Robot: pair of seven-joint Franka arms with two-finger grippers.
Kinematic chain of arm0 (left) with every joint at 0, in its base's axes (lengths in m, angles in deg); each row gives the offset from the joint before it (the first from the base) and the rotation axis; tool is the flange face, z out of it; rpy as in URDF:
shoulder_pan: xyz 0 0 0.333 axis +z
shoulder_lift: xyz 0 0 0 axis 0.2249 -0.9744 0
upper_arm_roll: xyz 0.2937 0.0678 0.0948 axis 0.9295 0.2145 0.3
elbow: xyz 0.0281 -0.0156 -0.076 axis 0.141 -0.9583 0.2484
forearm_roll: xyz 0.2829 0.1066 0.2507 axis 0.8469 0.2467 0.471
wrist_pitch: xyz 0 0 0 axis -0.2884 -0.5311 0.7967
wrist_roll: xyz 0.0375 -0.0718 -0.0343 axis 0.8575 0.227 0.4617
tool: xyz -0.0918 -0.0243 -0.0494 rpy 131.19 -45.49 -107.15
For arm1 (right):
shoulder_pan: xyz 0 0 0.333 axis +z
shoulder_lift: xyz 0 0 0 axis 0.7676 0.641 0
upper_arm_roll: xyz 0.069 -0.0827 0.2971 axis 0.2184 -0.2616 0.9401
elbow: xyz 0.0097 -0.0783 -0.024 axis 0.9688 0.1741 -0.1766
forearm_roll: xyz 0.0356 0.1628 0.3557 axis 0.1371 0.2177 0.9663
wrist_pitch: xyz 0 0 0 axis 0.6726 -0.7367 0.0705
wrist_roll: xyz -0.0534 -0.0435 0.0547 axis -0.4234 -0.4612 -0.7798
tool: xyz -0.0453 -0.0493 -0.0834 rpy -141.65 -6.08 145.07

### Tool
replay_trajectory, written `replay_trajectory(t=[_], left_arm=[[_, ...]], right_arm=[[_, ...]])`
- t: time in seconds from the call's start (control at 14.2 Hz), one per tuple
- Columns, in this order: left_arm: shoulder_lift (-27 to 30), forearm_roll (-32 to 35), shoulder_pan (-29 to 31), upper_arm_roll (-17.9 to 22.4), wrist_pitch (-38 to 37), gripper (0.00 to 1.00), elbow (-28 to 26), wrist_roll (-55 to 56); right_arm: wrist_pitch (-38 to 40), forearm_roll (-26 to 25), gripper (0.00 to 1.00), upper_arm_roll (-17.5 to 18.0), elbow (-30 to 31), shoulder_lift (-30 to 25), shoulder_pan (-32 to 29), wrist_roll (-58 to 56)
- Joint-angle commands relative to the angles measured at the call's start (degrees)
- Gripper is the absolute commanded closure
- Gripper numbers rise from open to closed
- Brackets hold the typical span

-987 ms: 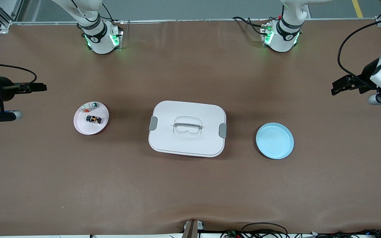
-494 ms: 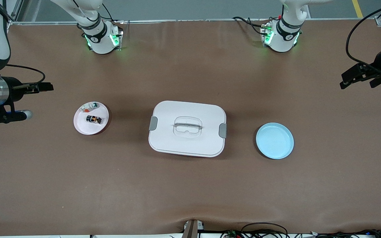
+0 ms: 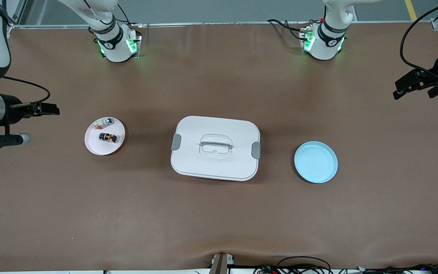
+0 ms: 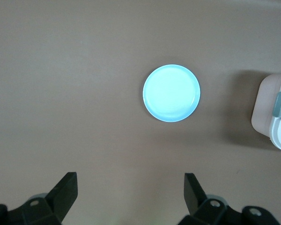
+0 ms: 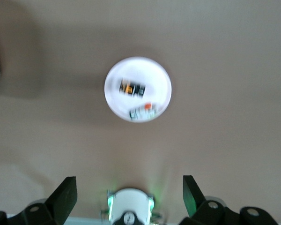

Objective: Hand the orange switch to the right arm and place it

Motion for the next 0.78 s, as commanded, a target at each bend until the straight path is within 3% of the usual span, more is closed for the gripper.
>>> replay_trajectory(t=[0.0, 0.14, 0.71], left_arm=[[-0.8, 0.5, 0.2, 0.3, -1.1, 0.00, 1.5, -0.8], [-0.8, 0.5, -0.1, 0.3, -1.1, 0.00, 1.4, -0.8], [-0.8, -0.1, 0.0, 0.3, -1.1, 0.00, 1.6, -0.7]], right_arm=[[-6.7, 0.2, 0.00, 0.3, 5.2, -4.5, -0.1, 1.0], [-10.0, 1.3, 0.00, 0.3, 7.2, -6.2, -0.4, 1.0], [-10.2, 2.5, 0.00, 0.0, 6.9, -8.1, -0.8, 0.2]])
